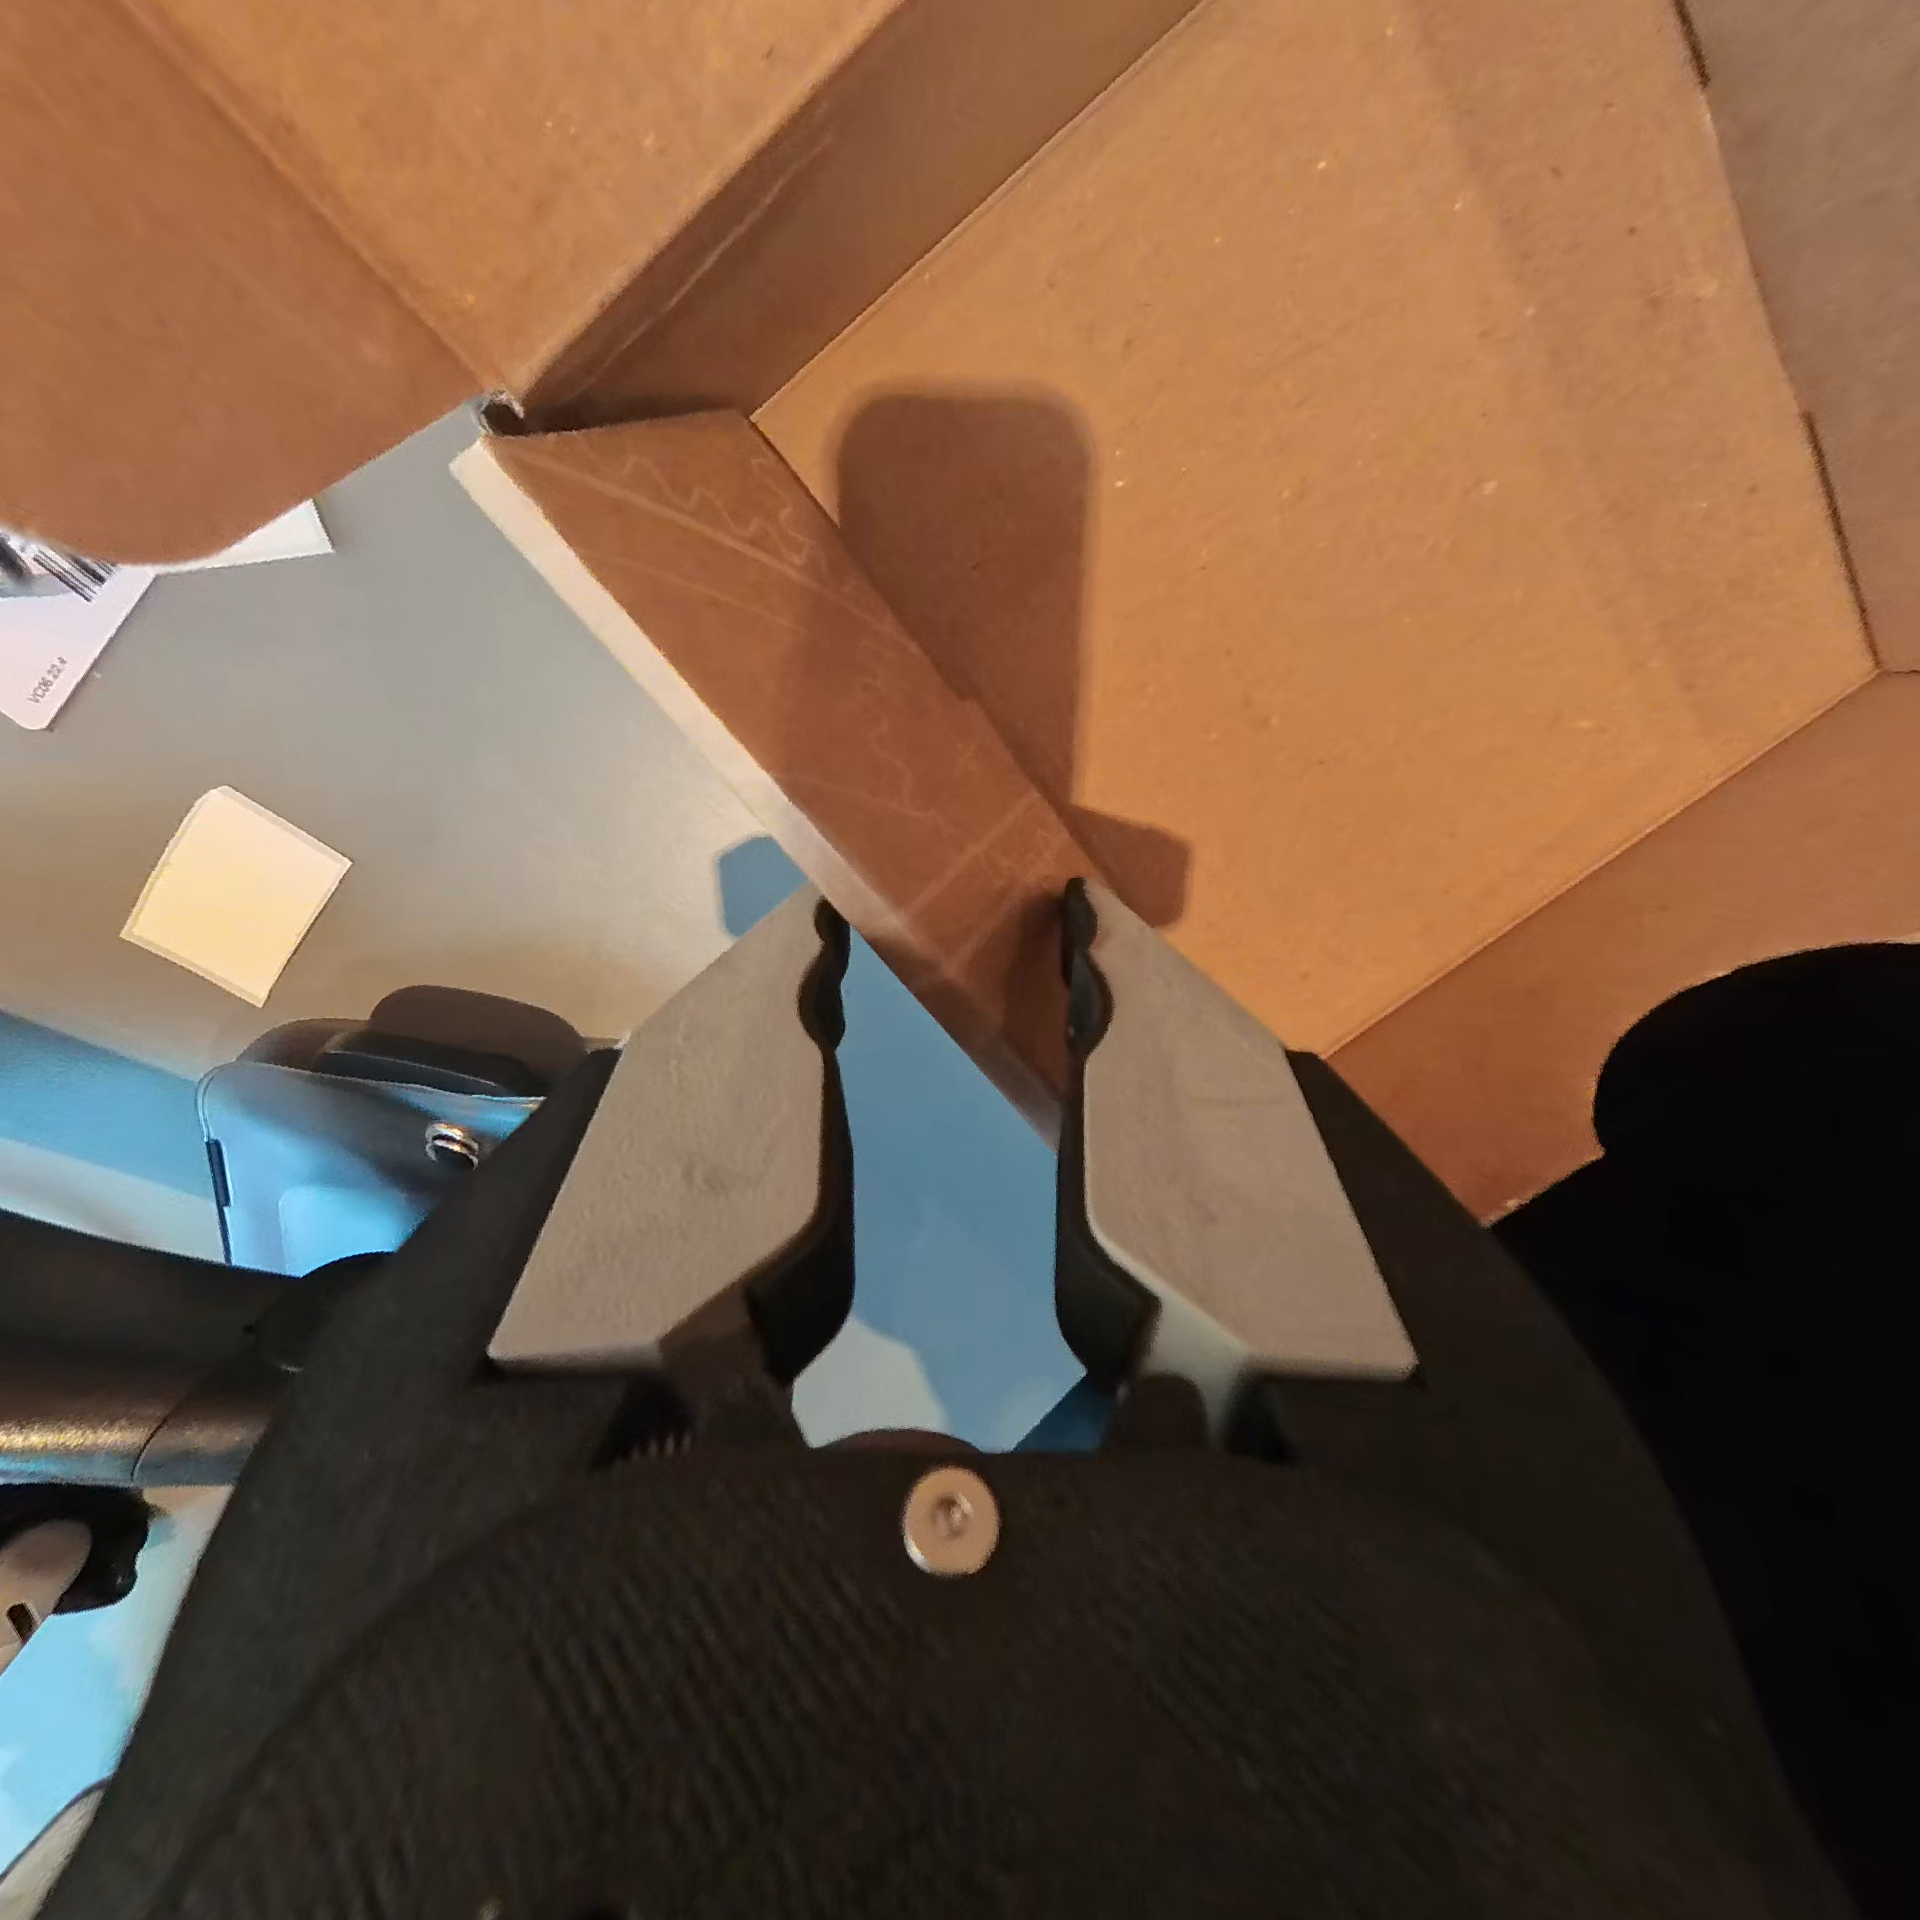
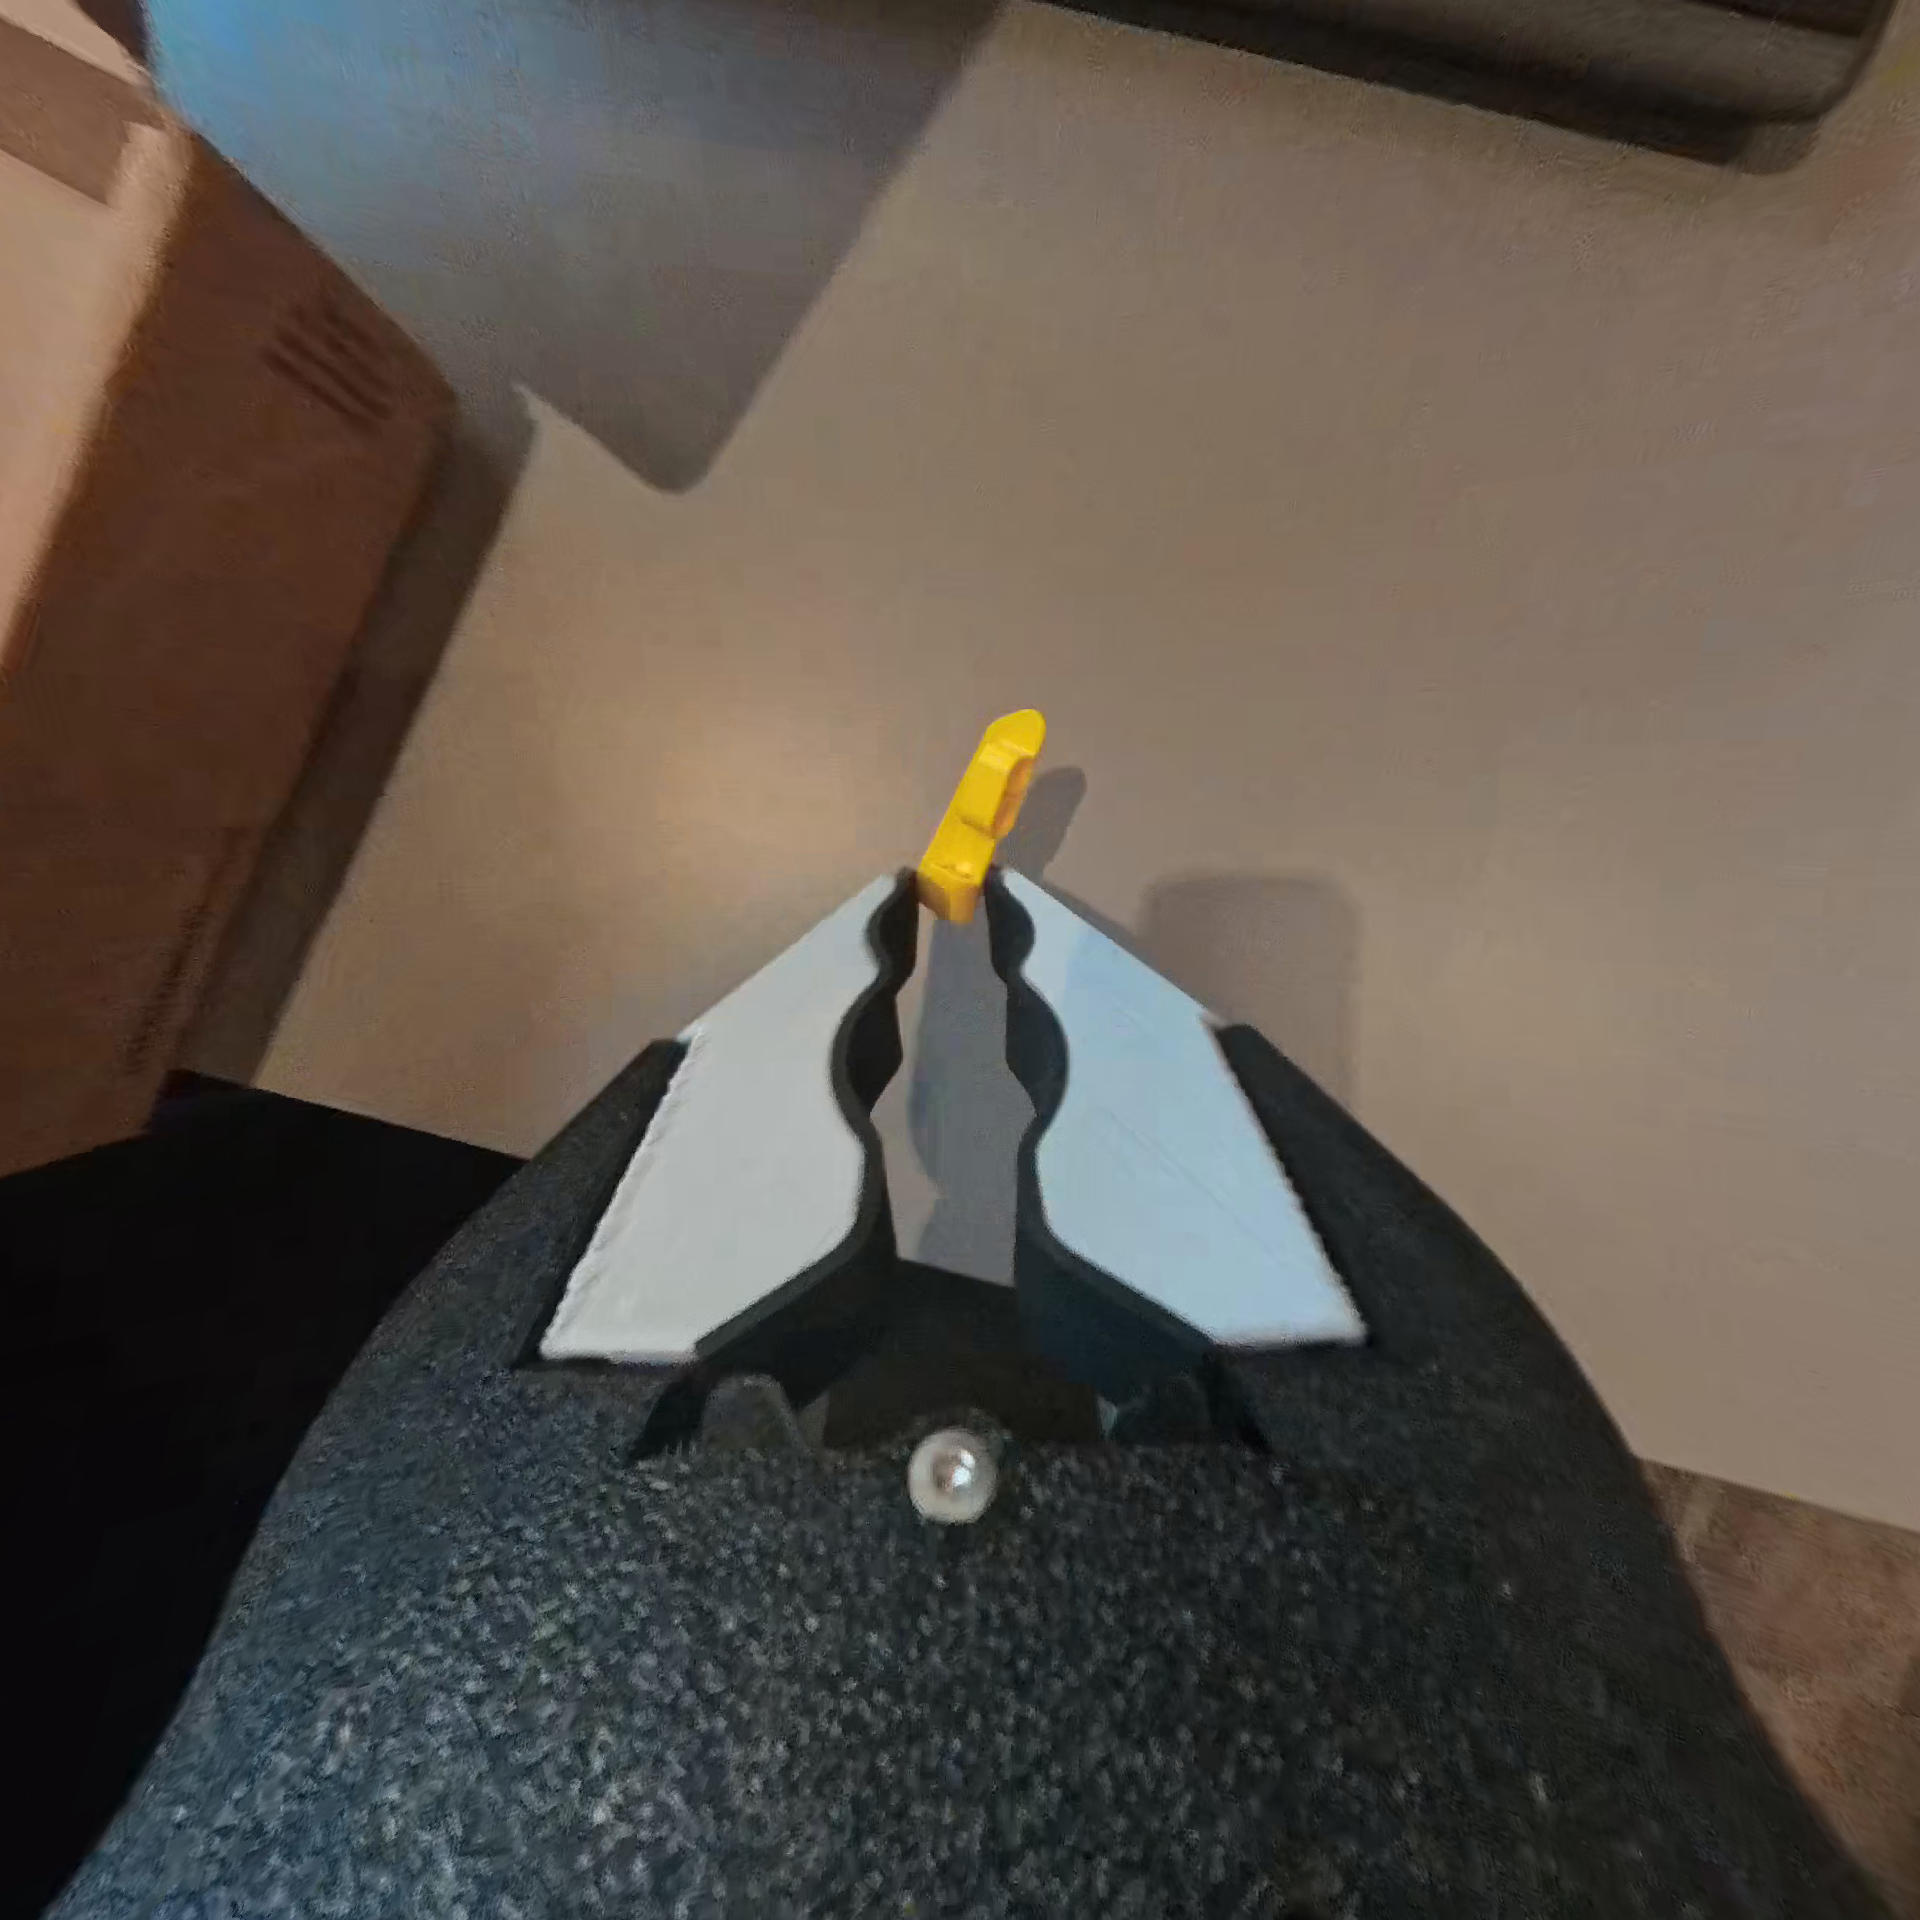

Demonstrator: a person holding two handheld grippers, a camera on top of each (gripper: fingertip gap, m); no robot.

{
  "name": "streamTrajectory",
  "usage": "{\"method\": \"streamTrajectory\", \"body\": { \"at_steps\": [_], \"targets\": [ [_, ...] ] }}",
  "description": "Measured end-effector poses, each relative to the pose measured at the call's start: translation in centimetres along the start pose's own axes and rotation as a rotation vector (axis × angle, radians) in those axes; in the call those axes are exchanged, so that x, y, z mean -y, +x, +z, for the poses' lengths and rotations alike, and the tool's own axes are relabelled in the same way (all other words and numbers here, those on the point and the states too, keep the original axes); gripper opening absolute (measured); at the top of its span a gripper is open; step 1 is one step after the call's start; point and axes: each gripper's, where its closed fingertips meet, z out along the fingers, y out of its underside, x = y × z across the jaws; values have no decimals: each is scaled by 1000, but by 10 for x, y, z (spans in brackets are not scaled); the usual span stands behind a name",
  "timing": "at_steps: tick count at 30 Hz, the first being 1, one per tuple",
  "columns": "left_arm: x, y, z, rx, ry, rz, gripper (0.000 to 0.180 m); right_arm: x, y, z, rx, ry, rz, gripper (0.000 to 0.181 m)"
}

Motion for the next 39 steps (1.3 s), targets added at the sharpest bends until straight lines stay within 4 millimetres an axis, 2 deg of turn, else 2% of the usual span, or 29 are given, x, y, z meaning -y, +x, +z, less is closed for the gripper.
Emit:
{"method": "streamTrajectory", "body": {
  "at_steps": [2,4,7,9,11,13,15,17,19,22,23,24,26,27,29,31,34,36,39],
  "targets": [
    [-1,1,0,-6,-6,-7,39,-7,14,9,-21,-47,-26,12],
    [-1,1,1,-19,-16,-25,38,-11,15,18,2,-73,-38,12],
    [-2,3,1,-31,-23,-74,34,-16,19,24,-12,-97,-18,24],
    [-2,4,1,-37,-18,-112,33,-14,24,19,-37,-74,16,40],
    [0,7,2,-42,-7,-129,34,-9,23,7,-32,-31,59,47],
    [2,11,2,-52,5,-143,35,2,12,-8,9,35,102,56],
    [4,15,2,-64,17,-163,36,17,-14,-26,86,99,122,61],
    [4,20,3,-78,16,-167,38,37,-55,-44,190,163,110,62],
    [4,25,2,-85,18,-143,40,54,-111,-56,337,195,85,62],
    [6,36,-10,-153,70,-69,44,66,-201,-61,588,161,85,62],
    [7,34,-17,-156,114,-8,46,68,-225,-59,662,148,85,60],
    [9,32,-27,-155,167,77,50,67,-240,-52,695,114,97,52],
    [5,28,-43,-147,242,297,61,71,-256,-34,726,60,160,53],
    [-1,24,-44,-132,247,389,68,72,-263,-25,751,16,207,56],
    [-21,27,-37,-175,191,501,69,77,-279,-10,803,-56,273,61],
    [-34,33,-24,-224,130,539,69,68,-287,14,739,-163,261,61],
    [-28,39,-11,-243,167,555,58,60,-302,33,725,-258,284,58],
    [-20,44,-6,-274,212,541,53,60,-310,38,732,-273,317,57],
    [-18,51,0,-325,242,543,51,51,-315,46,707,-316,343,51]
  ]
}}
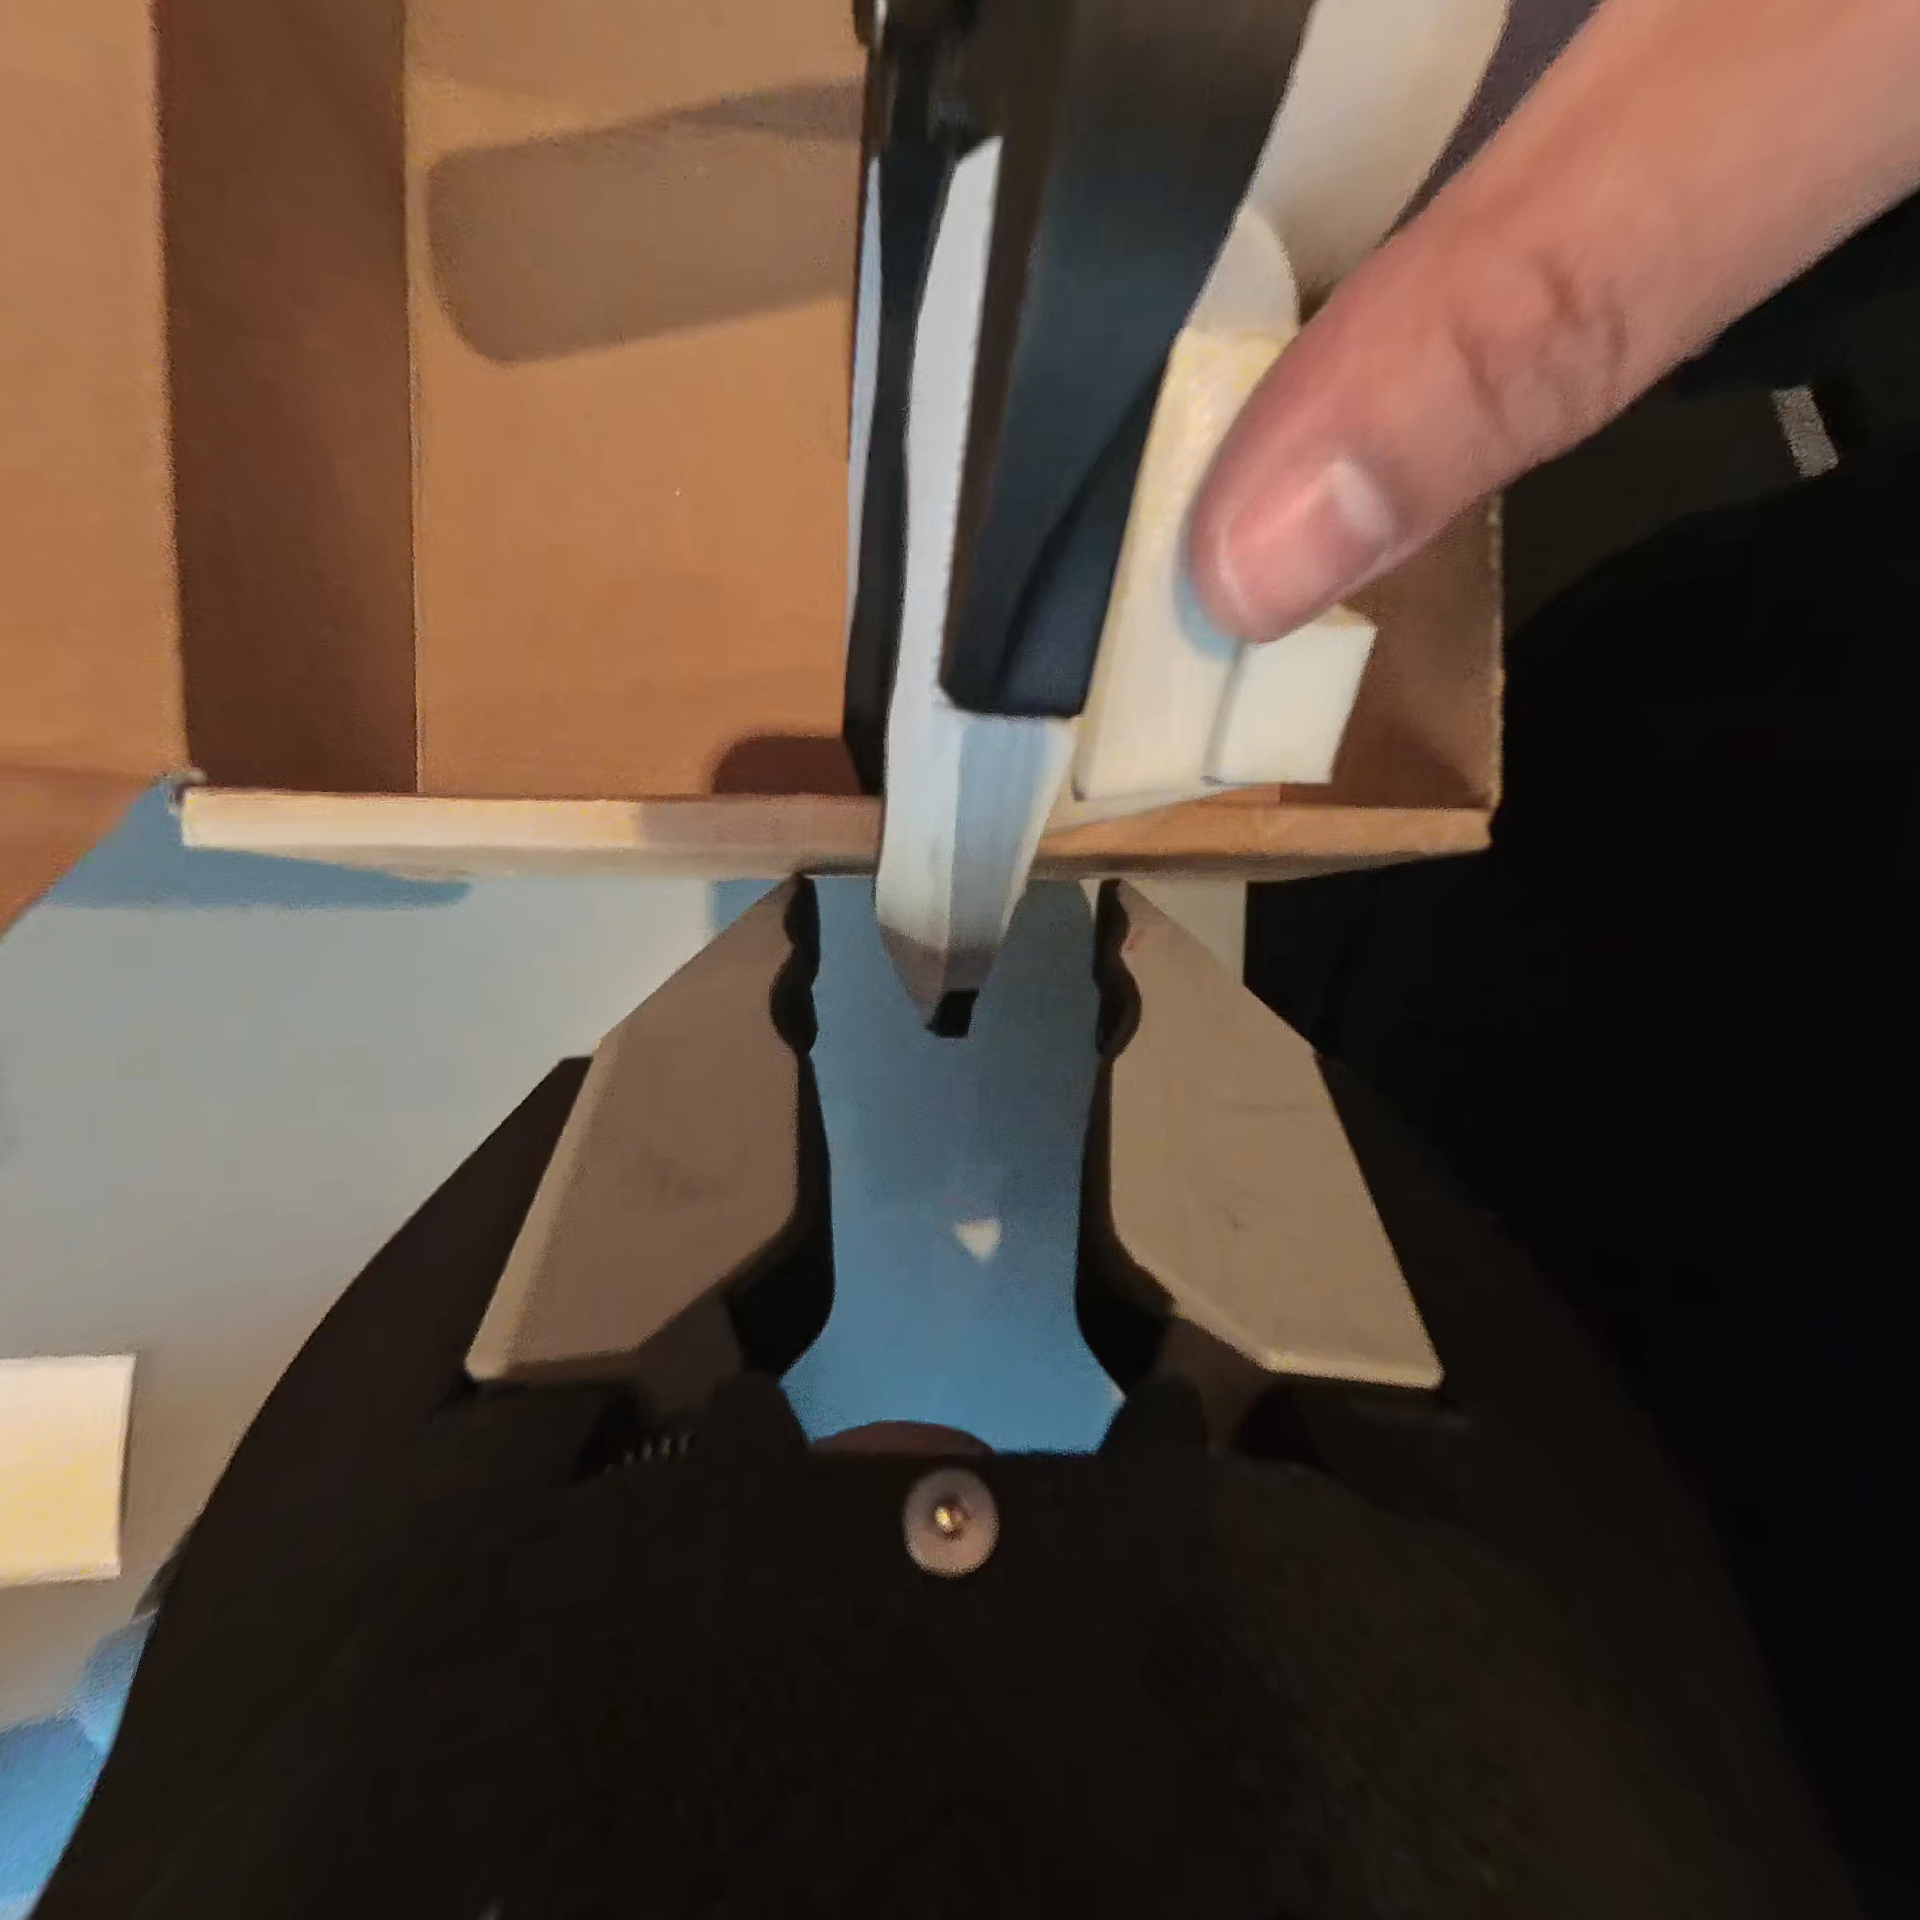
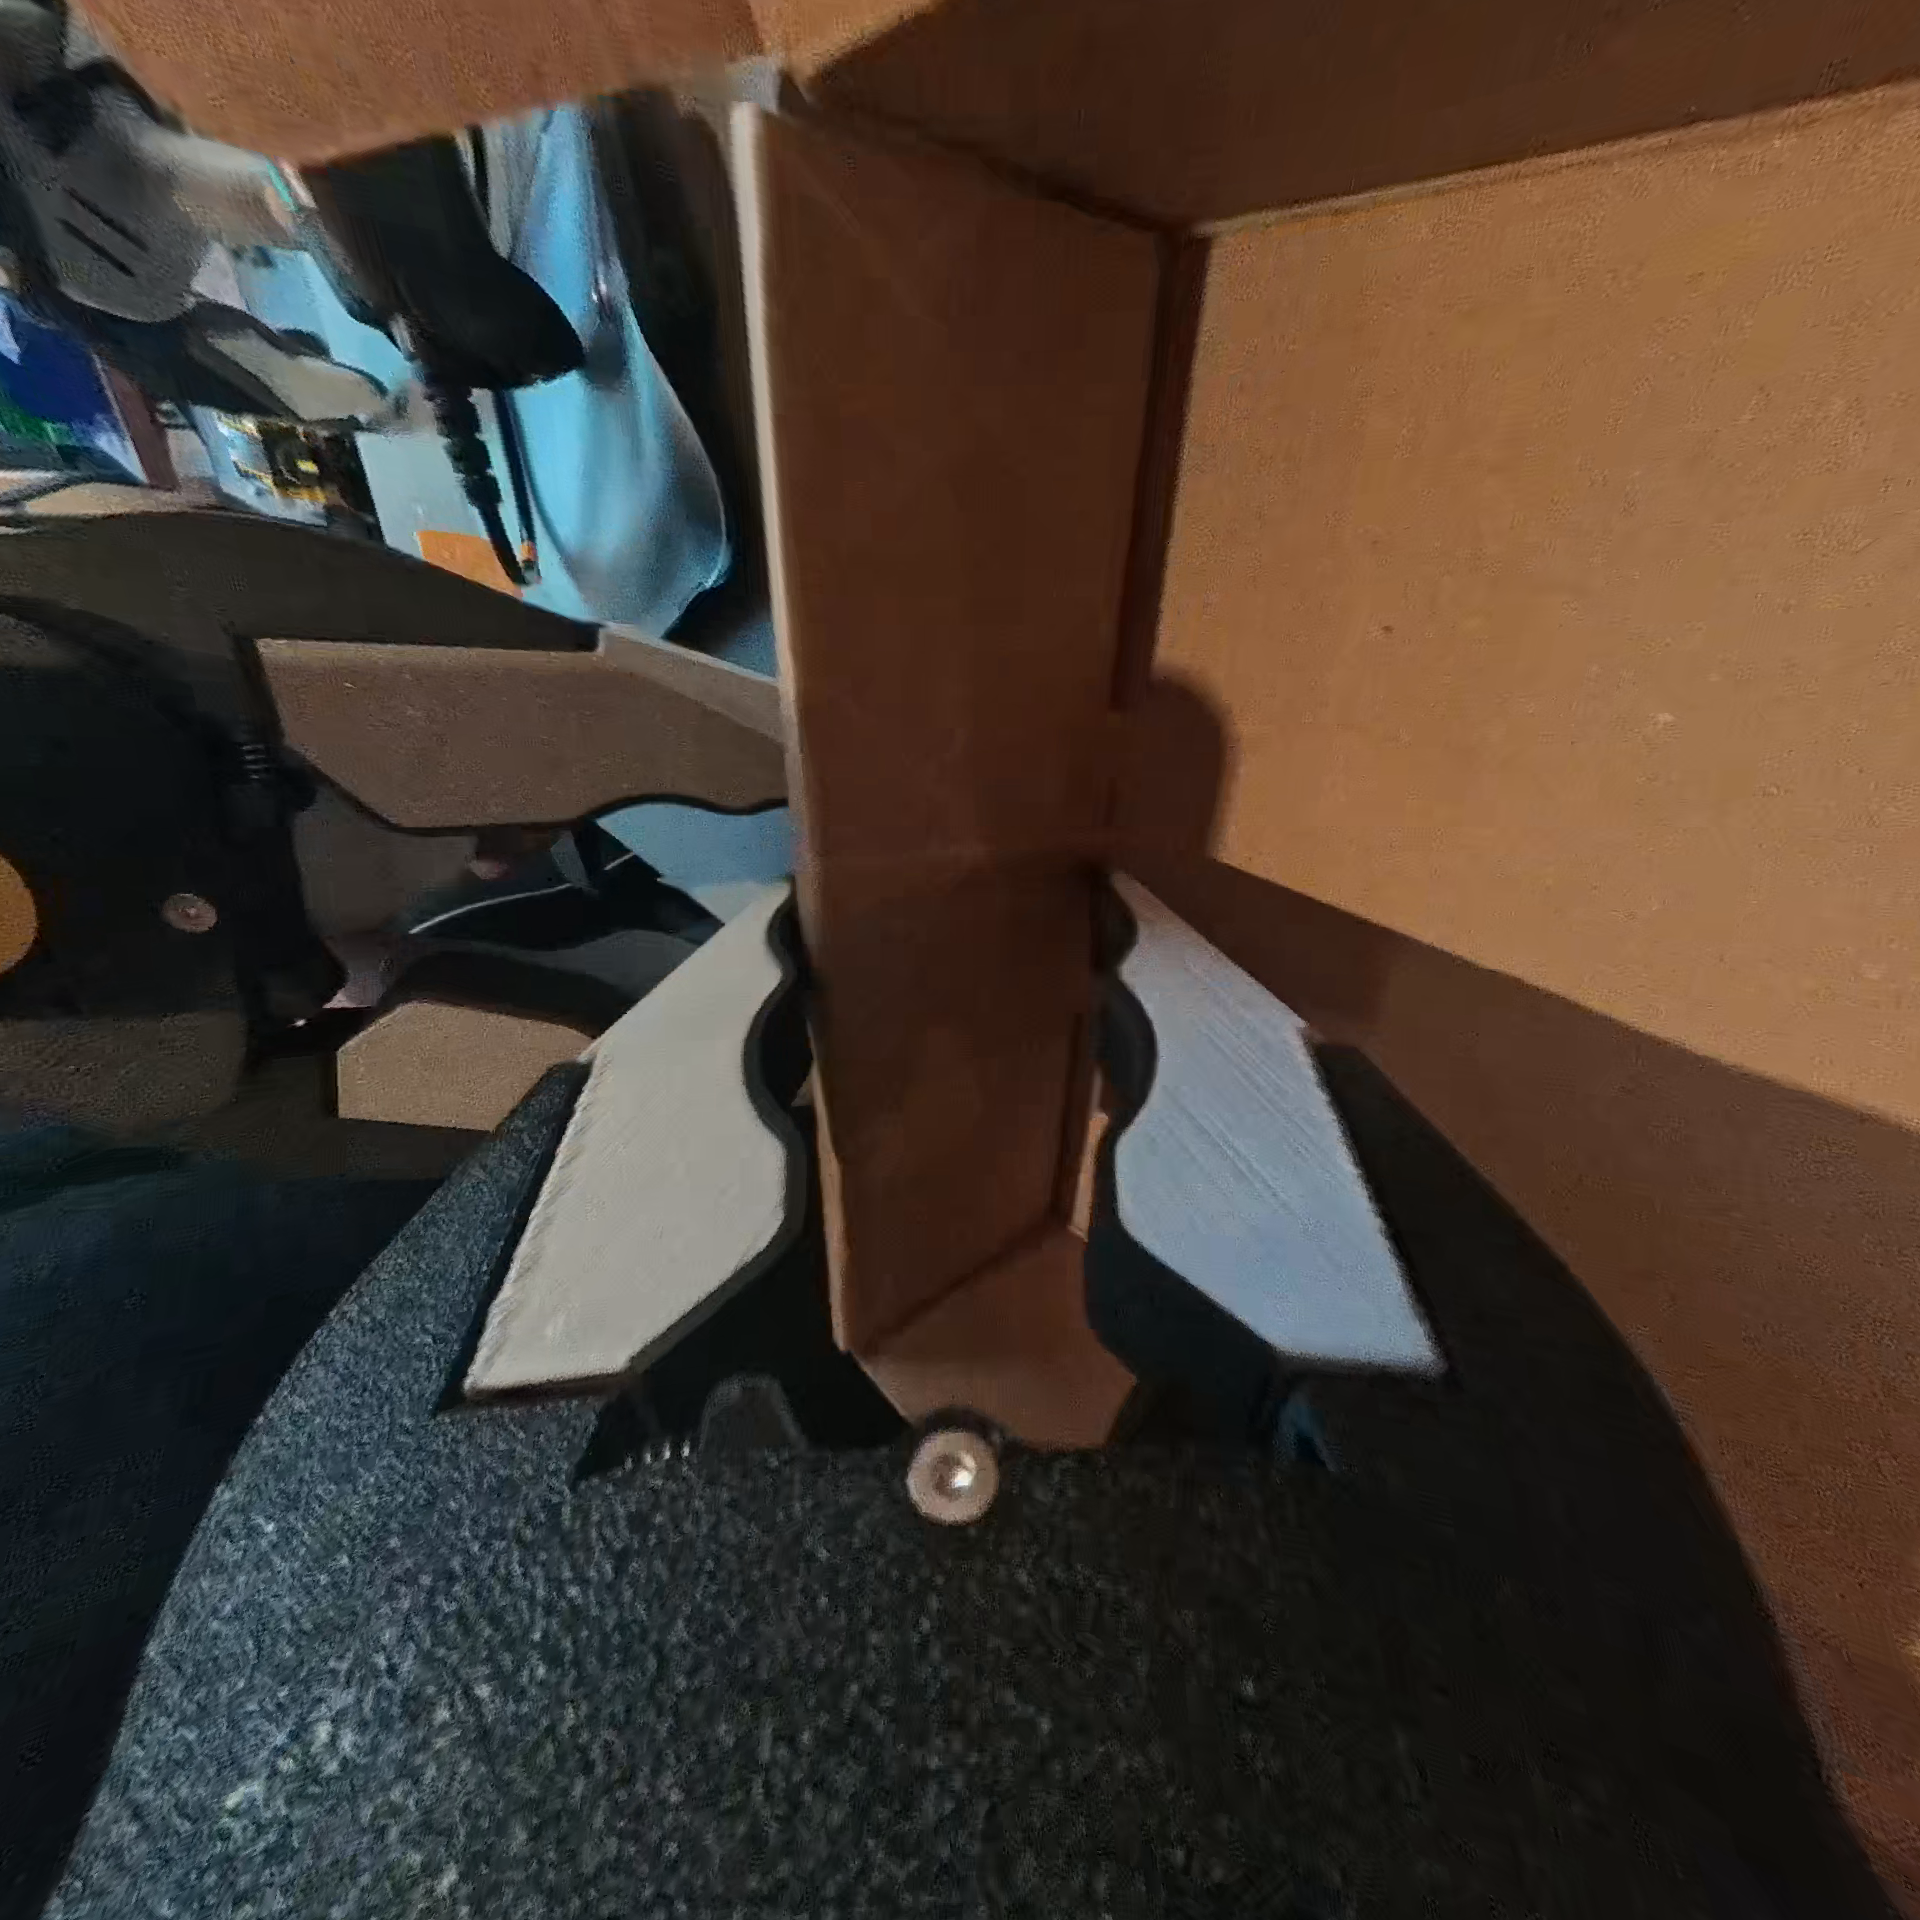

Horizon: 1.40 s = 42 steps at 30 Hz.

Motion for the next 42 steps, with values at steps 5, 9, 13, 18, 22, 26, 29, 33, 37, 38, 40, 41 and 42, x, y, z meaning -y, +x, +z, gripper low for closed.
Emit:
{"method": "streamTrajectory", "body": {
  "at_steps": [5,9,13,18,22,26,29,33,37,38,40,41,42],
  "targets": [
    [-5,-3,1,11,28,74,52,2,-2,2,7,-11,-25,51],
    [3,-28,-46,175,99,267,51,1,-4,3,23,-23,-92,50],
    [12,-37,-71,208,59,613,56,-1,-6,4,57,-33,-153,50],
    [3,-30,-41,-14,-238,809,47,-5,-8,4,94,-42,-223,47],
    [-13,-51,-20,74,-481,766,18,-9,-10,5,11,-84,-335,39],
    [-10,-50,-17,75,-455,719,18,-9,-11,5,57,-69,-295,36],
    [-7,-51,-16,134,-397,745,19,-9,-14,6,127,-73,-254,37],
    [-9,-53,-18,181,-337,770,22,-7,-22,14,164,-94,-295,39],
    [-13,-53,-21,205,-322,823,22,-5,-23,20,144,-88,-239,49],
    [-13,-53,-21,210,-306,833,22,-4,-23,20,126,-90,-232,48],
    [-15,-52,-22,210,-278,826,21,-1,-24,21,112,-72,-245,47],
    [-16,-53,-22,214,-282,826,21,-2,-25,22,124,-55,-250,48],
    [-16,-52,-22,214,-280,818,21,-1,-25,22,156,-44,-233,47]
  ]
}}
